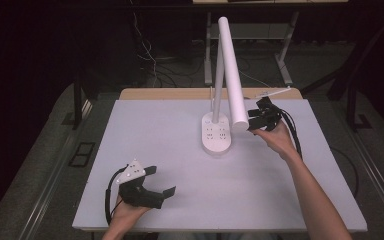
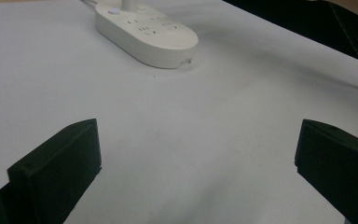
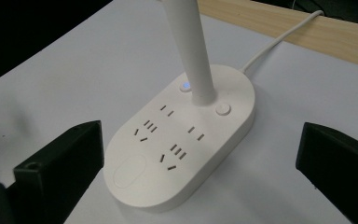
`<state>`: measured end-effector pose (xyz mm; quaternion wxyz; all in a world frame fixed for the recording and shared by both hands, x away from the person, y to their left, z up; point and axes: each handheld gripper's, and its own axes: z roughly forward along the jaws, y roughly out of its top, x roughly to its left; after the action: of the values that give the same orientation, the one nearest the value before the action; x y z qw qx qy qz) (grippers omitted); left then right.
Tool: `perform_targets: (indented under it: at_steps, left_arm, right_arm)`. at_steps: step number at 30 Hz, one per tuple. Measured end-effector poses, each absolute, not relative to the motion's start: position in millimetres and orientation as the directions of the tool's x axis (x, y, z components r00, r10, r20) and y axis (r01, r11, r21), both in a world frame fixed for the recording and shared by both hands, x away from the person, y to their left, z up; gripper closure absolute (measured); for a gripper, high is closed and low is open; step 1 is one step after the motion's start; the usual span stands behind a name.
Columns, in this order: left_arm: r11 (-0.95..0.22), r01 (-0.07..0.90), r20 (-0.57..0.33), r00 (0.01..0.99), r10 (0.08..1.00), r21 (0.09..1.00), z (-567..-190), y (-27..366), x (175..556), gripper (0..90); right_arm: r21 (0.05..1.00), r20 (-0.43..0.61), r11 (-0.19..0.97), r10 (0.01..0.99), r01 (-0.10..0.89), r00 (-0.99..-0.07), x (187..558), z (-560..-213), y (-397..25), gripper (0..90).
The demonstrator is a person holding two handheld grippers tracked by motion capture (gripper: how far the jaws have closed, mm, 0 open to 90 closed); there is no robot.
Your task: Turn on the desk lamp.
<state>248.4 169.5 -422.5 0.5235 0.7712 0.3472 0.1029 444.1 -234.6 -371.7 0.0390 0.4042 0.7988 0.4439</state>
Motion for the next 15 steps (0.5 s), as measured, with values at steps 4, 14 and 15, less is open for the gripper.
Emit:
perform_targets:
  at_steps: [4,14,15]
  left_arm:
    - [-0.213,0.427,-0.204,0.739,0.642,0.879,-423,170,249,0.0]
    - [-0.204,0.428,-0.208,0.735,0.645,0.881,-423,171,249,0.0]
    - [-0.208,0.428,-0.206,0.736,0.645,0.879,-423,171,249,0.0]
  right_arm:
    - [0.742,0.296,0.276,0.684,0.611,-0.667,452,-375,-231,1.3]
    - [0.749,0.294,0.27,0.683,0.605,-0.669,465,-377,-228,14.8]
    - [0.749,0.301,0.261,0.685,0.609,-0.663,466,-378,-228,16.7]
